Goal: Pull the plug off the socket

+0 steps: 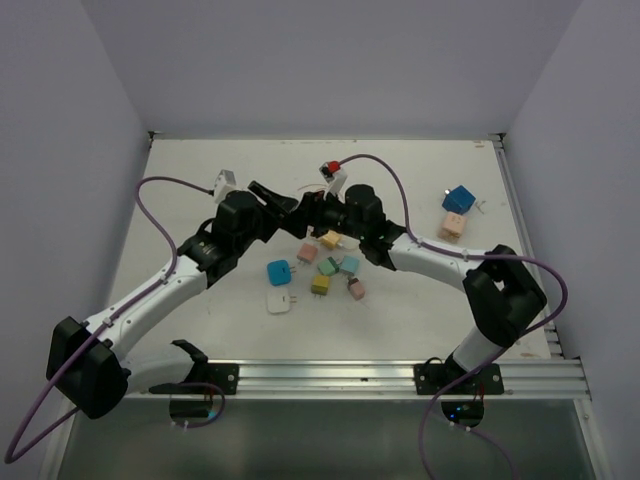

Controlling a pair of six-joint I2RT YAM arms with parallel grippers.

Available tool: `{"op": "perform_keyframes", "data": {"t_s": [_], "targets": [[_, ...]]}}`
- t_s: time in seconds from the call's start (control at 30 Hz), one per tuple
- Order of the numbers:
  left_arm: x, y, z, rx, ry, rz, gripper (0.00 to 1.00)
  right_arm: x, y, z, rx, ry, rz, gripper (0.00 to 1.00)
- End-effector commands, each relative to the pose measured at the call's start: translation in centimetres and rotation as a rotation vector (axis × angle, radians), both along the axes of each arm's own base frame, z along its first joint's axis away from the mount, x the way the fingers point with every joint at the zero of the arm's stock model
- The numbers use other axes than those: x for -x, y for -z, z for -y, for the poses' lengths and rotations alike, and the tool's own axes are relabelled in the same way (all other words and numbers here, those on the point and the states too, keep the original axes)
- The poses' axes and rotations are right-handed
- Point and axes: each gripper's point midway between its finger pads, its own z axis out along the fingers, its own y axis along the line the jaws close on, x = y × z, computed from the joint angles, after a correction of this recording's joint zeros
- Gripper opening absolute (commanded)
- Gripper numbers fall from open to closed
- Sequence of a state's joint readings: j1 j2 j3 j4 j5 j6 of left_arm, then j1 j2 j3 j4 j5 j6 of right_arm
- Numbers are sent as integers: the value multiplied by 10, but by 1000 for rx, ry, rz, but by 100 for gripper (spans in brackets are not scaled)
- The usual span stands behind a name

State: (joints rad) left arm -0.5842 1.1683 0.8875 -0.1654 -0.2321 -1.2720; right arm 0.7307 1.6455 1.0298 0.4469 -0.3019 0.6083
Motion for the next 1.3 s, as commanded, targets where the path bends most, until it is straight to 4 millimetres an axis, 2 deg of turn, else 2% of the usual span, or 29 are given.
{"op": "perform_keyframes", "data": {"t_s": [0.0, 0.03, 0.07, 0.1, 0.17, 0.2, 0.23, 0.27, 0.3, 0.33, 0.37, 0.4, 0.43, 0.53, 0.73, 0.8, 0.83, 0.9, 0.93, 0.97, 1.0, 1.03, 1.1, 1.13, 1.2, 1.23, 1.27], "targets": [[10, -16, 20, 75, 69, 24, 0, -17, -48, 10, -102, 101, 115, 49], [11, -15, 21, 74, 69, 23, 0, -17, -47, 11, -93, 101, 120, 42], [11, -15, 19, 69, 62, 24, 0, -16, -46, 13, -87, 105, 121, 29], [10, -14, 18, 64, 59, 24, 2, -15, -45, 14, -80, 104, 121, 23], [8, -17, 15, 49, 47, 38, 16, -13, -39, 17, -53, 107, 118, 10], [7, -18, 12, 29, 44, 51, 23, -13, -37, 19, -42, 113, 117, 7], [6, -20, 10, 16, 38, 62, 39, -12, -31, 22, -19, 114, 111, 3], [3, -26, 6, 2, 17, 81, 47, -10, -27, 25, -8, 117, 108, 0], [2, -28, 3, -29, 17, 96, 54, -11, -24, 28, 5, 128, 106, 0], [1, -30, 0, -47, 11, 107, 65, -9, -19, 31, 27, 130, 100, 0], [-3, -38, -5, -68, -12, 128, 71, -8, -12, 34, 45, 134, 91, 0], [-3, -37, -9, -109, -14, 129, 76, -8, -12, 37, 51, 140, 91, 0], [-4, -39, -12, -130, -21, 136, 87, -7, -7, 39, 67, 144, 82, 0], [-8, -50, -28, -211, -55, 167, 100, -7, 2, 50, 93, 166, 61, 0], [-8, -61, -75, -396, -127, 221, 100, -23, 24, 87, 124, 275, -21, 0], [-6, -62, -95, -491, -130, 249, 99, -37, 35, 114, 120, 348, -73, 0], [-5, -57, -102, -530, -126, 247, 100, -41, 39, 124, 104, 383, -111, 0], [1, -50, -123, -635, -123, 252, 100, -61, 51, 165, 92, 504, -177, 0], [3, -48, -129, -673, -119, 257, 99, -59, 57, 167, 98, 512, -196, 0], [8, -50, -140, -705, -133, 269, 100, -68, 61, 187, 98, 565, -214, 0], [11, -47, -147, -771, -121, 274, 100, -71, 65, 196, 88, 599, -239, 0], [16, -34, -152, -811, -113, 256, 100, -78, 69, 215, 82, 650, -263, 0], [26, -34, -164, -873, -124, 278, 100, -84, 80, 232, 60, 711, -324, 0], [30, -17, -169, -905, -116, 257, 99, -90, 86, 248, 54, 762, -350, 0], [37, -16, -177, -927, -139, 284, 100, -95, 99, 260, 39, 814, -410, 0], [40, 0, -180, -943, -134, 266, 99, -99, 102, 269, 29, 841, -426, 0], [43, -1, -183, -940, -152, 281, 99, -102, 104, 271, 23, 854, -437, 0]]}}
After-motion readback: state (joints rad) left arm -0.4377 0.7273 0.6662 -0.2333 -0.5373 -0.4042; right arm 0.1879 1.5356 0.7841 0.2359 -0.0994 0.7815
